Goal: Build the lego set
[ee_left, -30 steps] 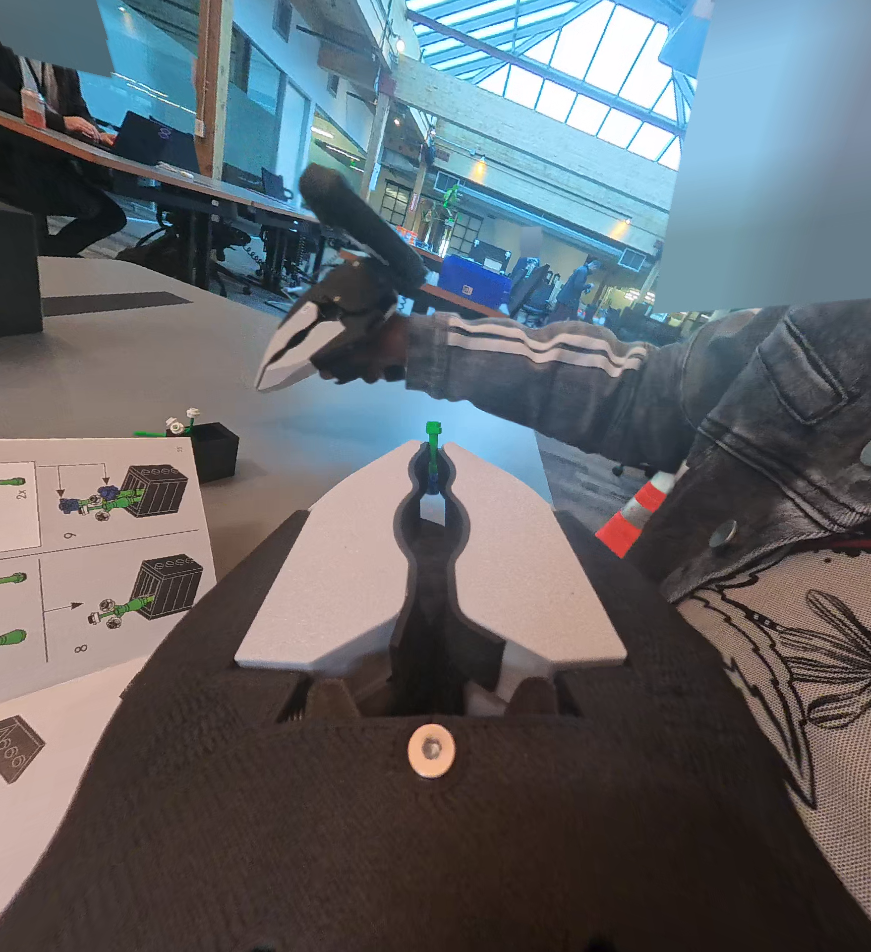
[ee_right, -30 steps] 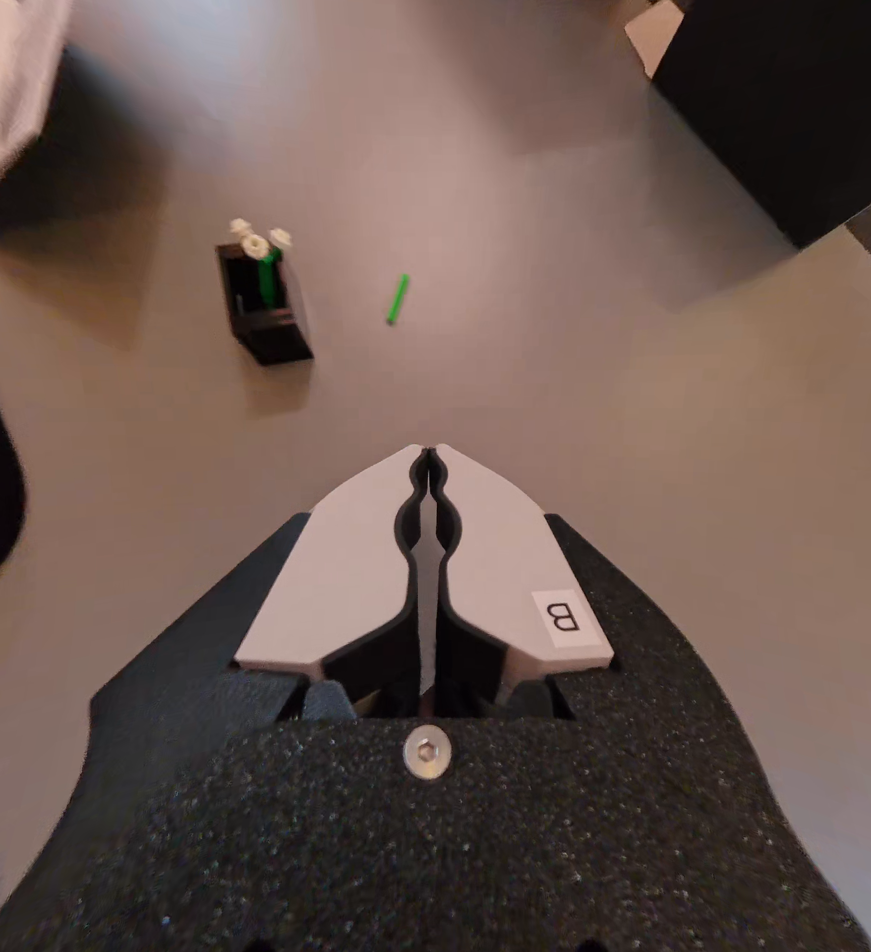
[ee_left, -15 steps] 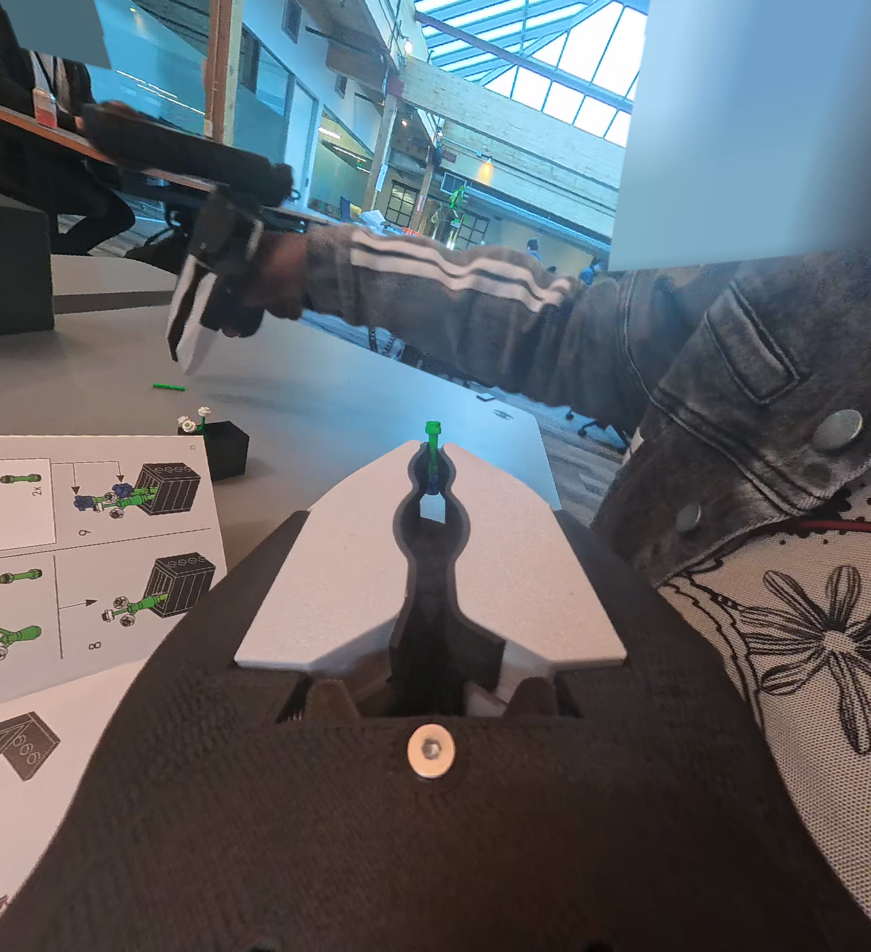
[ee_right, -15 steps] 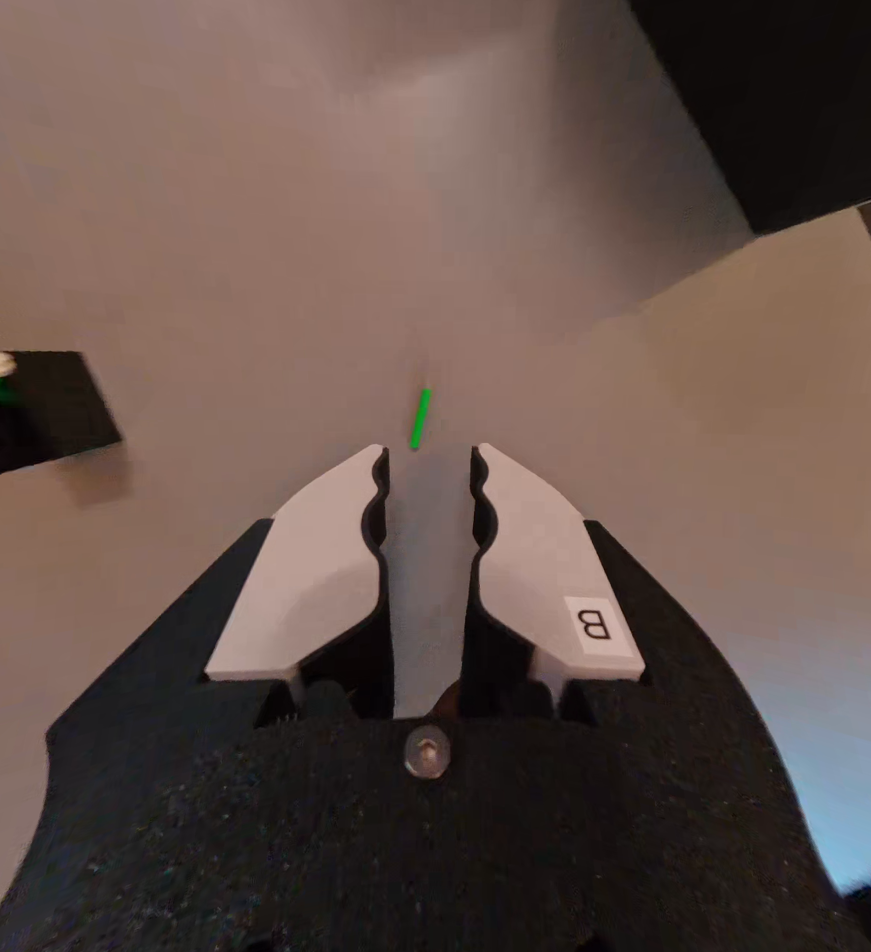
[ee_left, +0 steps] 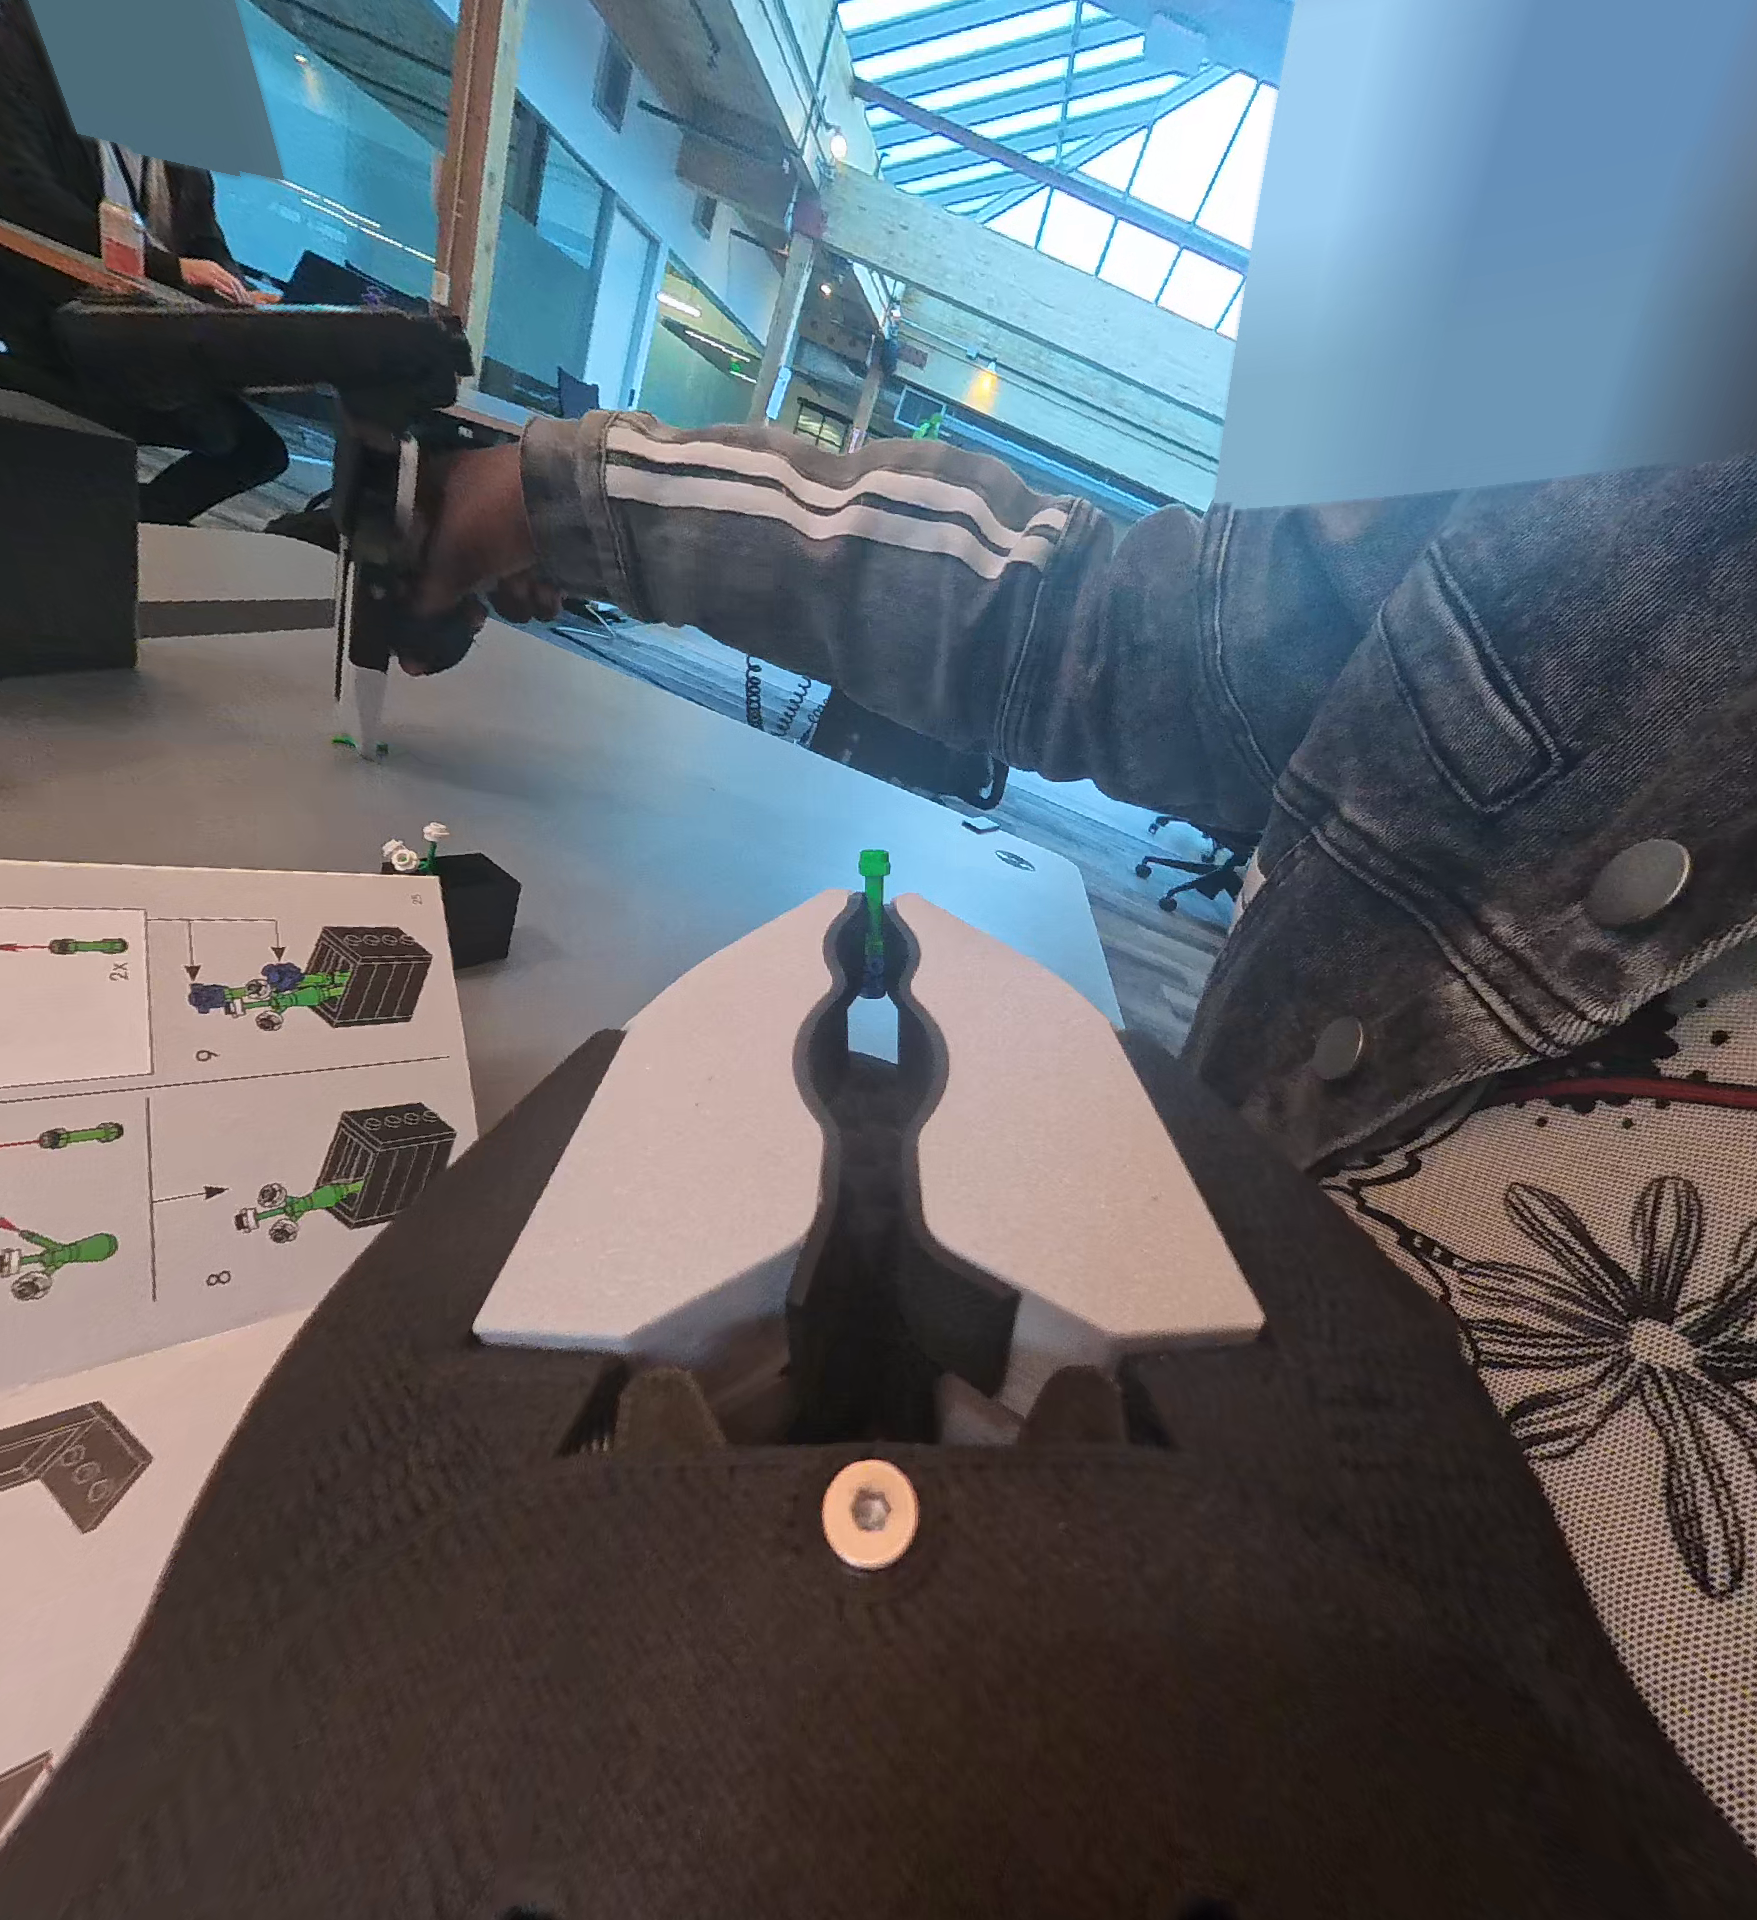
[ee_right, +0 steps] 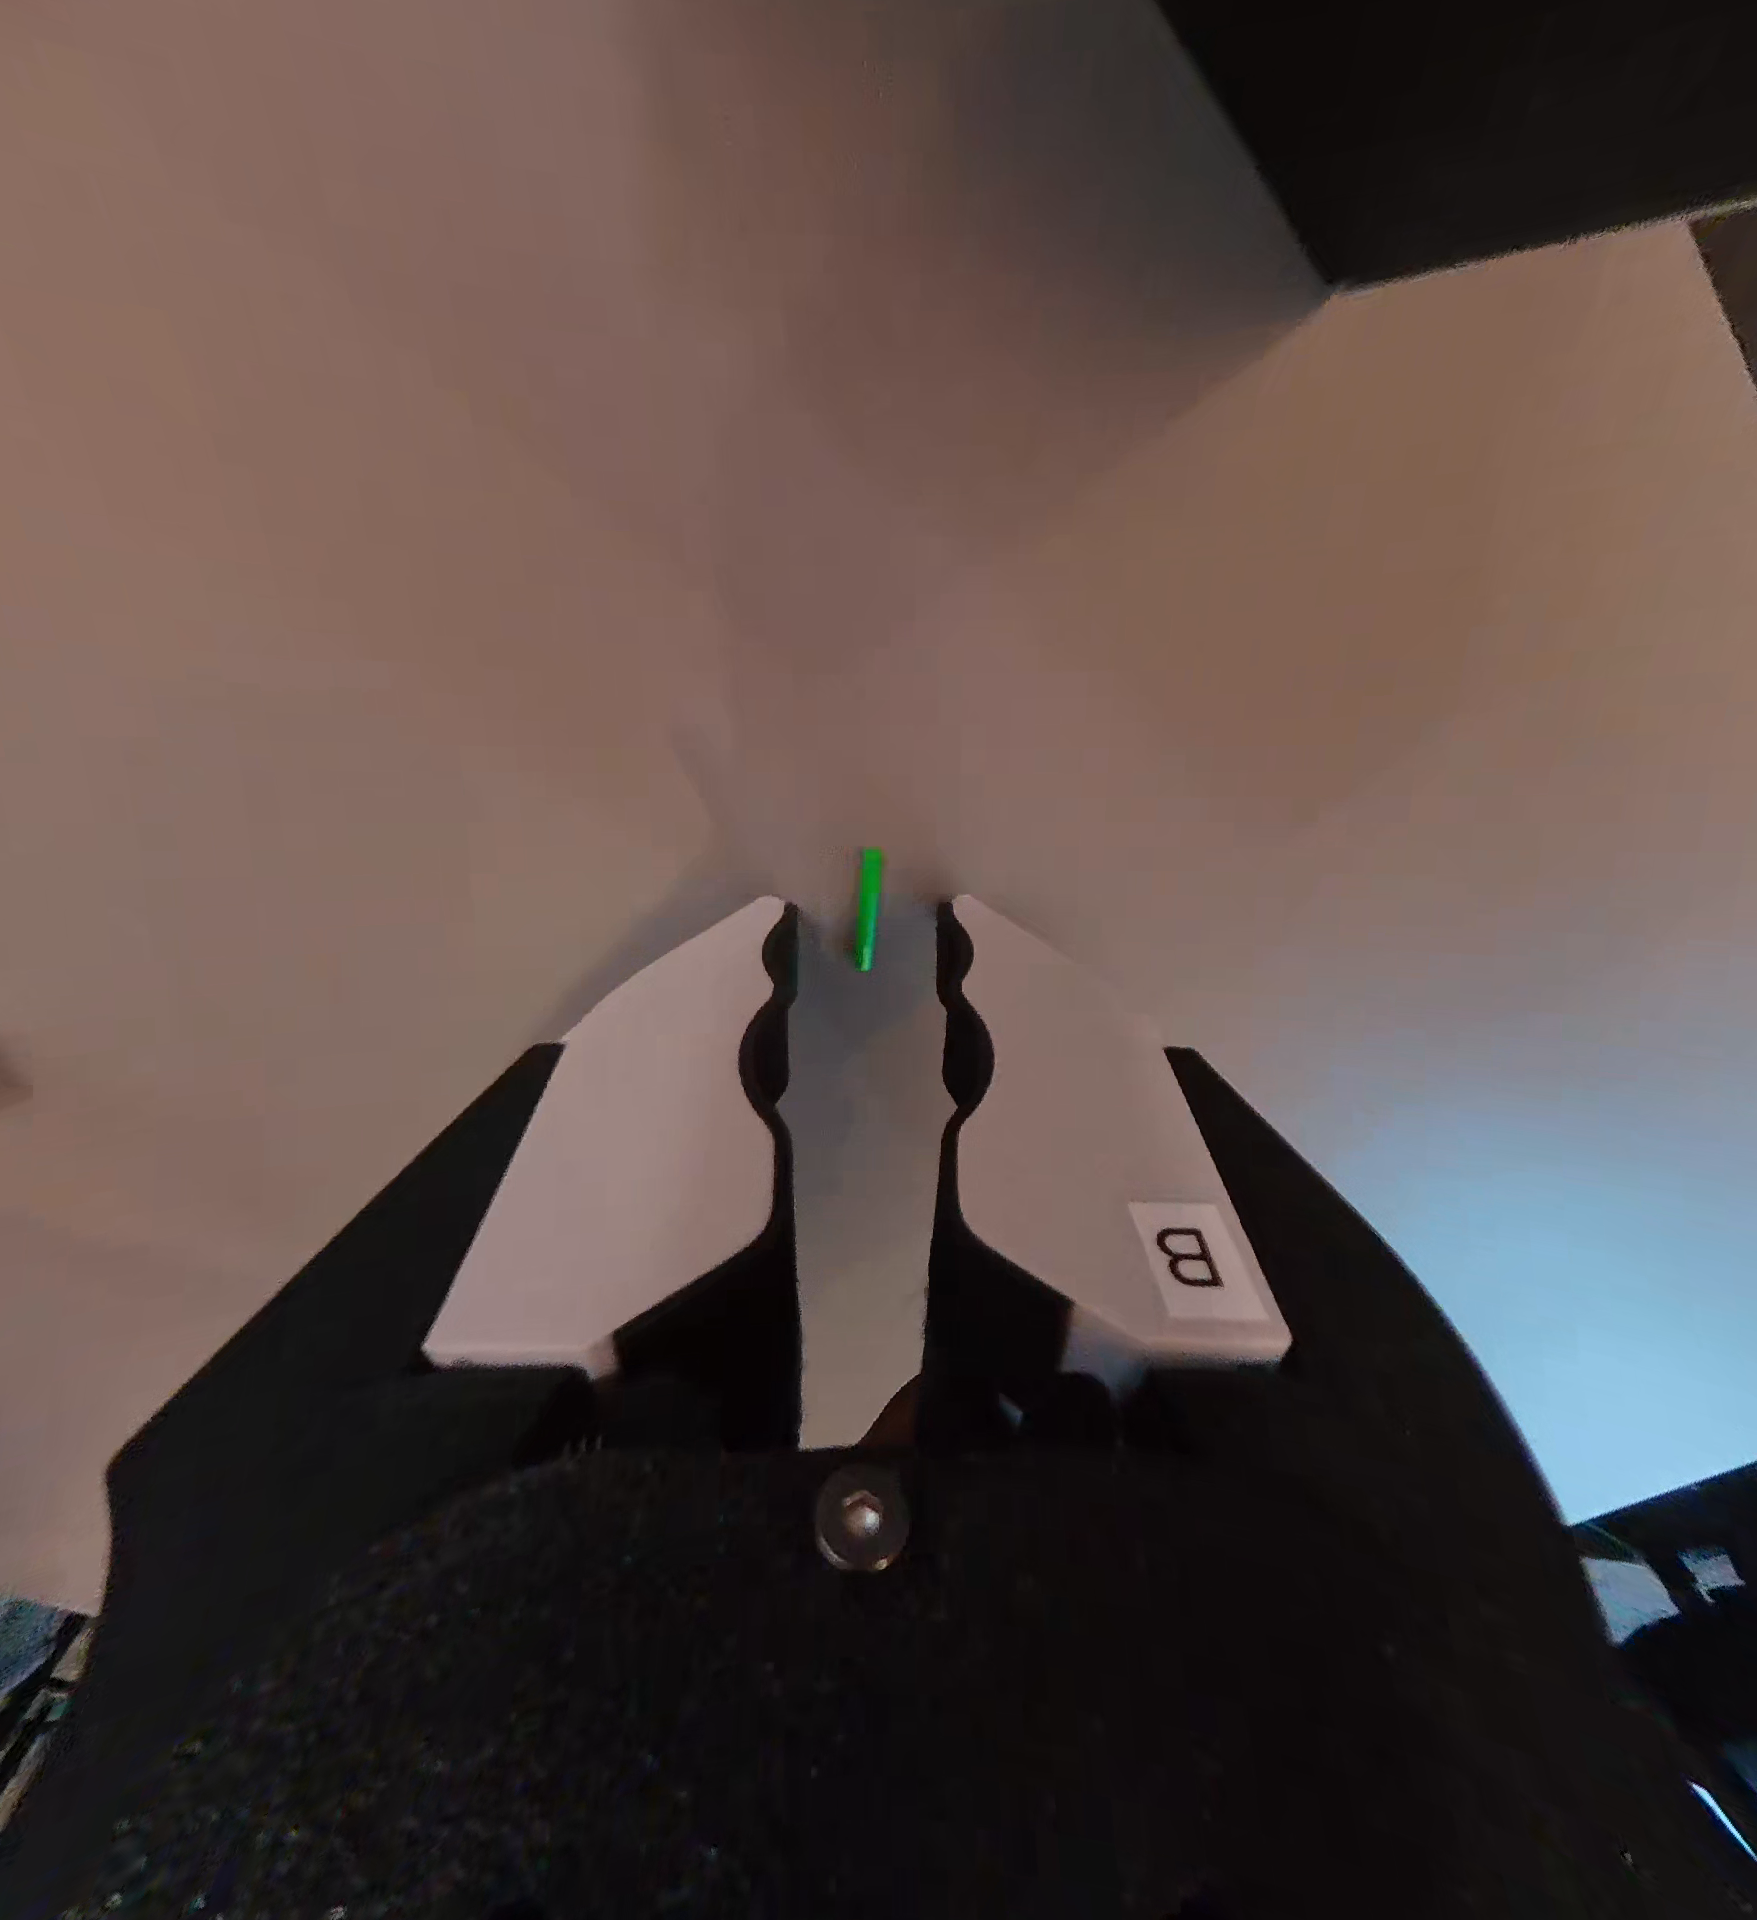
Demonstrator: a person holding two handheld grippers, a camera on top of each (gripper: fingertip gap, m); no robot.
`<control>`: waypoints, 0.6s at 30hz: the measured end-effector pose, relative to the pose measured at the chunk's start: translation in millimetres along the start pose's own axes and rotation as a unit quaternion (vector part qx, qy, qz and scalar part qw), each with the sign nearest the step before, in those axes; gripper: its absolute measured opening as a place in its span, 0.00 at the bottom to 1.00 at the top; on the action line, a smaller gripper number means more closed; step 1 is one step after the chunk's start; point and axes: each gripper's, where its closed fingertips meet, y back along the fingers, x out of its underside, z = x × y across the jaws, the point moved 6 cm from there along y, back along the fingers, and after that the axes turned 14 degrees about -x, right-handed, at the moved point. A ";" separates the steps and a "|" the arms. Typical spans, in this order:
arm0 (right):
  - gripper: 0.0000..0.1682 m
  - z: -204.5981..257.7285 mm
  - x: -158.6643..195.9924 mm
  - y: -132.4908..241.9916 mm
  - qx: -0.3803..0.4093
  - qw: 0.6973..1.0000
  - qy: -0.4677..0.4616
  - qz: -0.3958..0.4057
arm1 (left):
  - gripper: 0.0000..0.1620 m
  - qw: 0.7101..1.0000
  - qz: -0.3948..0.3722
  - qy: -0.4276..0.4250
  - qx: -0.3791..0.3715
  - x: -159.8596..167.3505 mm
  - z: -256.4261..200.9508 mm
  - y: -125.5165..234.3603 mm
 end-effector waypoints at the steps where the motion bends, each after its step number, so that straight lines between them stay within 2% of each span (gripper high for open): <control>1: 0.15 0.1 -0.1 -0.1 0.001 1.000 -0.002 0.000 | 0.02 1.000 -0.001 0.001 -0.001 -0.1 0.6 0.2; 6: 0.12 0.8 -1.6 -0.6 0.009 1.000 -0.008 0.013 | 0.02 1.000 0.002 0.000 -0.002 1.1 0.8 -0.4; 10: 0.02 -8.0 -0.7 0.9 0.008 1.000 -0.017 0.006 | 0.02 1.000 0.002 0.002 -0.001 0.9 0.9 -0.3; 18: 0.01 -6.5 1.9 0.4 0.034 0.999 0.032 -0.002 | 0.02 1.000 0.004 0.003 -0.004 2.1 2.2 -1.0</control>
